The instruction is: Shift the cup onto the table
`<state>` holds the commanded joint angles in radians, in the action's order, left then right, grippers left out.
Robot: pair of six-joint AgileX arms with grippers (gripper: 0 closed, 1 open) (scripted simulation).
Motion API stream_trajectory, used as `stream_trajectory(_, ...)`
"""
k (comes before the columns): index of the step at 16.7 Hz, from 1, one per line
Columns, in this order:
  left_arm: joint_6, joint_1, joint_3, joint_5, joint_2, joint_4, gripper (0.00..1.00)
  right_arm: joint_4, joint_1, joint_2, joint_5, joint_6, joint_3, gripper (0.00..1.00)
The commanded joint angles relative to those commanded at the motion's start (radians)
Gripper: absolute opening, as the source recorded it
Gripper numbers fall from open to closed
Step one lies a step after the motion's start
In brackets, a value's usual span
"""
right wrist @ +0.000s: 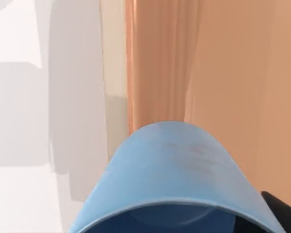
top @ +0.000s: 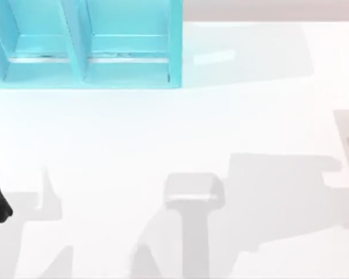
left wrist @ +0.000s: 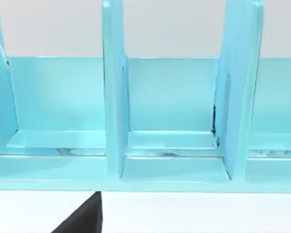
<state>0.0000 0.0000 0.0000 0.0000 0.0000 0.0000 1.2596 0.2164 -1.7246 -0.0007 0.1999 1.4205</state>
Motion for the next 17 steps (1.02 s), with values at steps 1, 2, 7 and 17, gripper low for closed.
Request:
stream_trajectory(1,0.0,0.0,0.0,0.0,0.0,0.0,1.0,-0.004,-0.033,0.002,0.003,-0.032,0.001,0.0)
stream_trajectory(2,0.0,0.0,0.0,0.0,0.0,0.0,1.0,-0.009,-0.077,0.003,0.006,-0.075,0.001,0.0)
stream_trajectory(7,0.0,0.0,0.0,0.0,0.0,0.0,1.0,-0.027,-0.451,0.0,0.017,-0.435,-0.001,0.0)
stream_trajectory(17,0.0,0.0,0.0,0.0,0.0,0.0,1.0,-0.073,-1.078,0.021,0.02,-1.062,-0.026,0.0)
